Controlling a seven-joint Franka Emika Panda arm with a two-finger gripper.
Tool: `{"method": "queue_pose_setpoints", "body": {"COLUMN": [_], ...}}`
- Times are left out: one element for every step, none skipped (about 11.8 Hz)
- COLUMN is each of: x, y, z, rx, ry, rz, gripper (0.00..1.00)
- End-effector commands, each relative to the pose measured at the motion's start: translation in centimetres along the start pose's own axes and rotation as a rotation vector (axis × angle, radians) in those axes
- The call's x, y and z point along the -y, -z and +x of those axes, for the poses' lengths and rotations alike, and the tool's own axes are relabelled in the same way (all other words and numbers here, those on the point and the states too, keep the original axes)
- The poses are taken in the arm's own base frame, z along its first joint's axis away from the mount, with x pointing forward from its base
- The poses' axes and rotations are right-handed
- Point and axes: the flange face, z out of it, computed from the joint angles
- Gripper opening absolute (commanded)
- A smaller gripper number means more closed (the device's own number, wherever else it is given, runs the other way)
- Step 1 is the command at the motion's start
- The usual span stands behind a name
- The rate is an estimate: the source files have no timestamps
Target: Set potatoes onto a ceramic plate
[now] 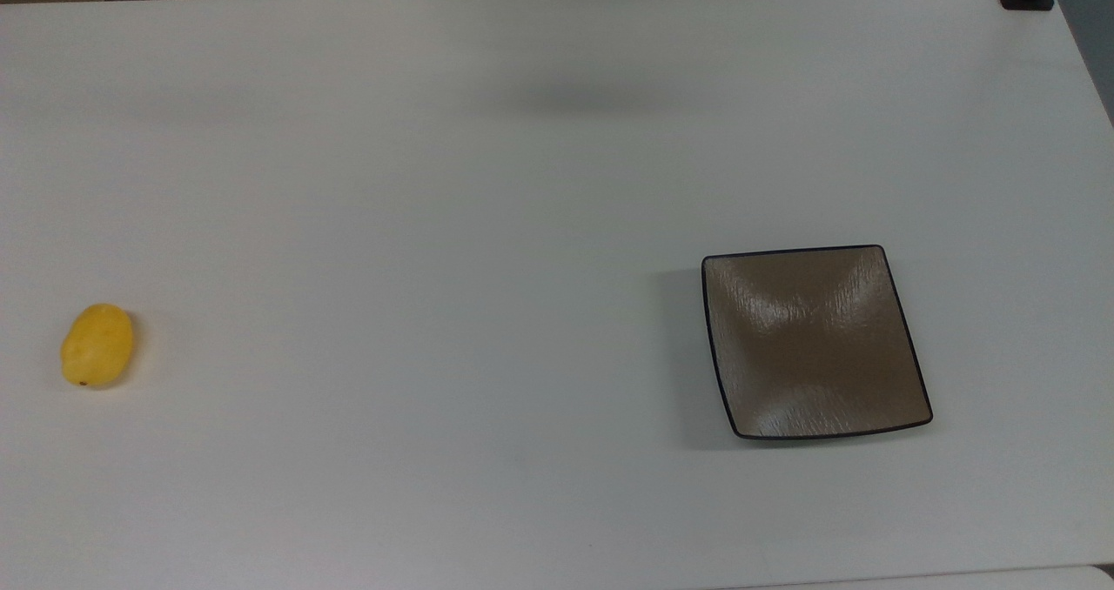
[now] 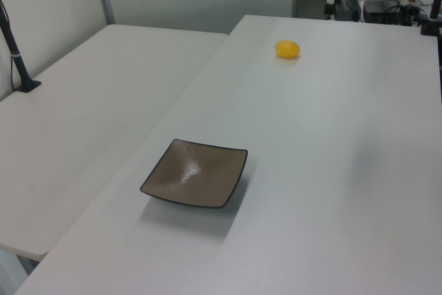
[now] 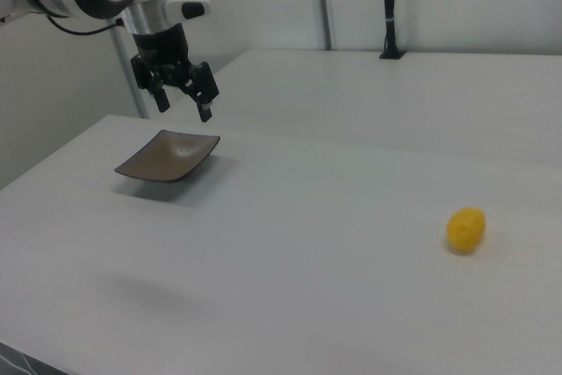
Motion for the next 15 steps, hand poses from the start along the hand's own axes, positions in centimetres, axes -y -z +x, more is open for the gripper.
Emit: {"method": "queue_pose_setpoints", "body": {"x": [0.4,0.4,0.4,0.4,0.4,0.3,0.3,0.3,0.4,0.5,0.4,0.0,-0.5,-1.0,-1.3], "y": [-0.2,-0.3,-0.2,-0.3,-0.2,-0.1,0.0,0.0,0.0,-0.1,-0.2,-0.1,0.0,-0.1,-0.1], "z": [-0.4,-0.3,-0.3,-0.4,-0.4,-0.4,-0.4,-0.4,-0.4,-0.3,-0.3,-0.4,-0.3,-0.2,-0.1], "rx": [-0.012,-0.012,-0.012,-0.008,-0.009,-0.011,-0.009,-0.009,-0.008,-0.009,-0.008,-0.007,-0.009,-0.011,-0.011], "ry": [0.023,0.023,0.023,0.023,0.023,0.022,0.020,0.020,0.021,0.032,0.031,0.026,0.017,0.008,0.002], "rz": [-0.004,-0.005,-0.005,-0.007,-0.008,-0.008,-0.009,-0.008,-0.005,-0.005,-0.006,-0.006,-0.007,-0.009,-0.010], "gripper": [1.00,1.00,1.00,1.00,1.00,1.00,1.00,1.00,1.00,1.00,1.00,1.00,1.00,1.00,1.00]}}
